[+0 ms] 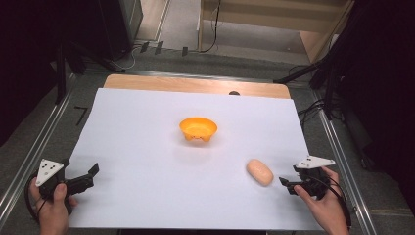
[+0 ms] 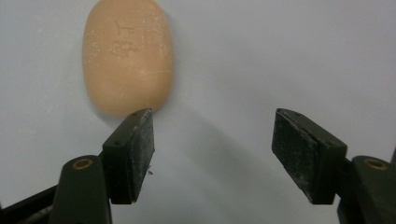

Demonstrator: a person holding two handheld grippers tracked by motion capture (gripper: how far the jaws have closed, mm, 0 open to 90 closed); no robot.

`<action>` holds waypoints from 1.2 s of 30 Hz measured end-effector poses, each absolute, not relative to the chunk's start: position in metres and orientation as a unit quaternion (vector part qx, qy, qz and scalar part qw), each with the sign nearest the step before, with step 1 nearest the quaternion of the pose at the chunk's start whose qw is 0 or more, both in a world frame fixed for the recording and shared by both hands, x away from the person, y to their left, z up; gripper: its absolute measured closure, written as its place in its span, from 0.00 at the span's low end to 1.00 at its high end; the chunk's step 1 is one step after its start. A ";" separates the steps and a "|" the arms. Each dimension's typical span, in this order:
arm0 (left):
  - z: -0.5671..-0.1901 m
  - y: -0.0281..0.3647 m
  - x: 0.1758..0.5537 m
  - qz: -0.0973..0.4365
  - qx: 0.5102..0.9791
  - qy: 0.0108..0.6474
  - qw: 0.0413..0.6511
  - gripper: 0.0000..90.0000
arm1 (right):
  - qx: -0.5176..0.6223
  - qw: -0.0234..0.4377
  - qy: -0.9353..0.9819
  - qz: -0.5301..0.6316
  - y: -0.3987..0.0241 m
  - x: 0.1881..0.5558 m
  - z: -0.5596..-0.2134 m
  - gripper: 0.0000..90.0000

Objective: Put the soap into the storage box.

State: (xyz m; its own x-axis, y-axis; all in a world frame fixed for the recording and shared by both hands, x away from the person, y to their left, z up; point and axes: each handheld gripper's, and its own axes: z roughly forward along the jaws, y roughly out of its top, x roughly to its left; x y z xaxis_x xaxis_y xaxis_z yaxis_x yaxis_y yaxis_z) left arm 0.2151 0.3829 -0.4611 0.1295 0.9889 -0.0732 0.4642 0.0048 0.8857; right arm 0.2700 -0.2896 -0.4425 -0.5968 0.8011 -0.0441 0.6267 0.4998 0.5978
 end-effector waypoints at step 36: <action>-0.461 0.383 0.216 0.317 0.633 0.575 0.410 0.01 | 0.390 0.042 0.911 0.127 -0.195 0.326 -0.440 0.34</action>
